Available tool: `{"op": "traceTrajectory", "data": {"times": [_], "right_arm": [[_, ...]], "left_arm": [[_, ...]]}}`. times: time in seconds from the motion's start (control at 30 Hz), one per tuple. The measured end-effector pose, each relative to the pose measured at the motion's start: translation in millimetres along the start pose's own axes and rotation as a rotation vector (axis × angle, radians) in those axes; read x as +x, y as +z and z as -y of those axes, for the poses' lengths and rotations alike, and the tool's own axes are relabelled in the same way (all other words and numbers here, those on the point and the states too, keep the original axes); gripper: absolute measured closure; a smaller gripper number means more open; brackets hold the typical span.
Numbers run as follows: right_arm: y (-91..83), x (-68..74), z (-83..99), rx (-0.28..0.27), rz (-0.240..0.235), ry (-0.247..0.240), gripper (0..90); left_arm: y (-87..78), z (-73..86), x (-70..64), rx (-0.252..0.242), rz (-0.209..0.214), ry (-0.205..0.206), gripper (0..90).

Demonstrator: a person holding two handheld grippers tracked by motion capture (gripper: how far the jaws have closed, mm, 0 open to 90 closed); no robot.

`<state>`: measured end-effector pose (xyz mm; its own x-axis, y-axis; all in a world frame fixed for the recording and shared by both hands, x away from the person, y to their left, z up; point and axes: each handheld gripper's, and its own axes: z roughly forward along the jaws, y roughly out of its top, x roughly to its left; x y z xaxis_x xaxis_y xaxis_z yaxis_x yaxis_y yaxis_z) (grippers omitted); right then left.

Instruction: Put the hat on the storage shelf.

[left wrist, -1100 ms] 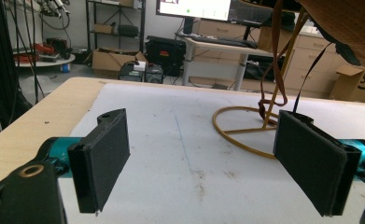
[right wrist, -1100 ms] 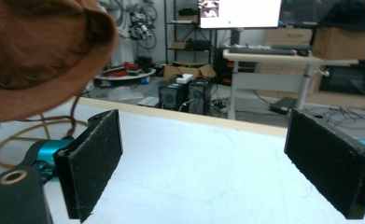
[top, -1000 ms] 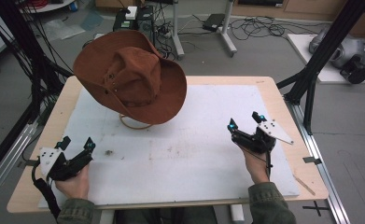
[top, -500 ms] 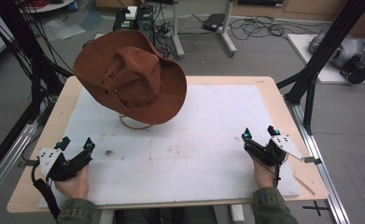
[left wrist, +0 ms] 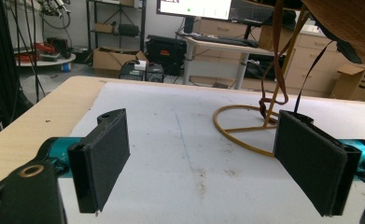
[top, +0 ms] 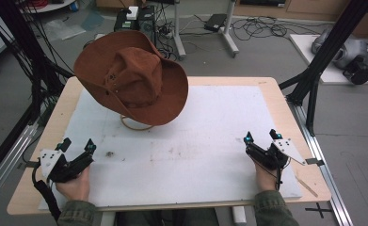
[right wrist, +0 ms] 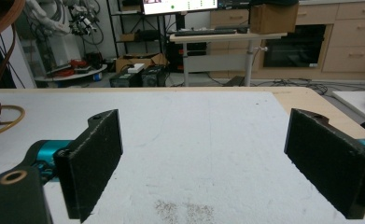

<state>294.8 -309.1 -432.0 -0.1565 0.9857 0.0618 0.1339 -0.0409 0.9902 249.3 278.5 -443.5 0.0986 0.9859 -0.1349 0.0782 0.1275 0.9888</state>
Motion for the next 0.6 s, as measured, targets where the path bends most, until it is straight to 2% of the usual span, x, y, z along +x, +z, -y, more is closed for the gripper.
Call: {"op": "traceTrajectory", "data": {"times": [0.33,0.6], "right_arm": [[-3.1,3.2,0.5,0.005,-0.018,-0.022,10.6],[-6.1,-2.4,0.4,0.007,-0.023,0.005,10.6]], "left_arm": [[-1.0,-1.6,-9.6,-0.003,0.019,0.014,18.6],[-0.7,-1.4,-12.3,-0.001,0.022,0.016,18.7]]}}
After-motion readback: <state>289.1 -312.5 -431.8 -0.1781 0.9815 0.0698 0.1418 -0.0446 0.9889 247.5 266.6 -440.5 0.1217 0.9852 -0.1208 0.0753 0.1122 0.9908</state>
